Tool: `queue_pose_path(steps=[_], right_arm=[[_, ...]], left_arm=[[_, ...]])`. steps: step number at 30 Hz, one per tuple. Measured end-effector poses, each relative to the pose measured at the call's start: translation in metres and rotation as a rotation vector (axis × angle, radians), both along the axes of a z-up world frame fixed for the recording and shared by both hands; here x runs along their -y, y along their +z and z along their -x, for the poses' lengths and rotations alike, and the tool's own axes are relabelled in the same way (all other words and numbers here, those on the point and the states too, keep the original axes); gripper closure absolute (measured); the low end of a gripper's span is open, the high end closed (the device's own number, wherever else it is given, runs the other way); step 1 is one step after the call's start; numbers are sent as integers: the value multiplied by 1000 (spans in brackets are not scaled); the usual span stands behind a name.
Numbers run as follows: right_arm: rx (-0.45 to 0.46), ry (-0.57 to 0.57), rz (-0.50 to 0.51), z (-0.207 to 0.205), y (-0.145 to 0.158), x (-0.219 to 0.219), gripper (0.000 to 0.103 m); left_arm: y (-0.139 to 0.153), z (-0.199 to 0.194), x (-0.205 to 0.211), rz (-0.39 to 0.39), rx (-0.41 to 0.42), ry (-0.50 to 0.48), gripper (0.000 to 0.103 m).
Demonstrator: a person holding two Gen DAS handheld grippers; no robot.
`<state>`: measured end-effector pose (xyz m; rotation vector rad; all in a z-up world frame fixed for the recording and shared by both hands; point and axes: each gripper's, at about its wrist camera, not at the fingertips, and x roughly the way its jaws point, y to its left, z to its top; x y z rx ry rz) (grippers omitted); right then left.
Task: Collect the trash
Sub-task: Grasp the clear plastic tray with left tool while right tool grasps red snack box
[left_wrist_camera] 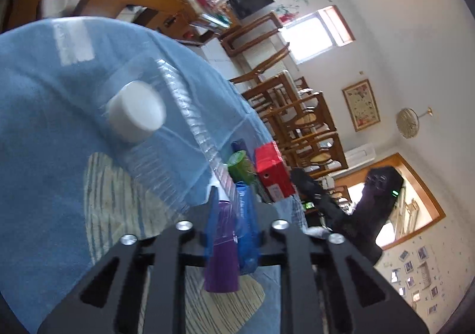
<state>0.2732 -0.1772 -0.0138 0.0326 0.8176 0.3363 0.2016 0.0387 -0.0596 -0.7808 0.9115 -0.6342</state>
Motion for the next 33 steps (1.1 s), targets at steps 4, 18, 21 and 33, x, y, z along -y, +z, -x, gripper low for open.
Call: queue_pose_path(steps=[4,18,21,33], right_arm=[[-5,50,14,-8,-9,-3,5],[-70,65,-89,-3,-21,7,60],[-106,62,-107,-1,-23,7,60],[-115,-121,-157,-9,-3,8,14]], left_arm=[[7,4,-2,-7,42,-12,90],[15,10,-11,34,94,-3,94],[18,13,-15,88,116,-1,95],[37,20,-17,322,260,-67,95]])
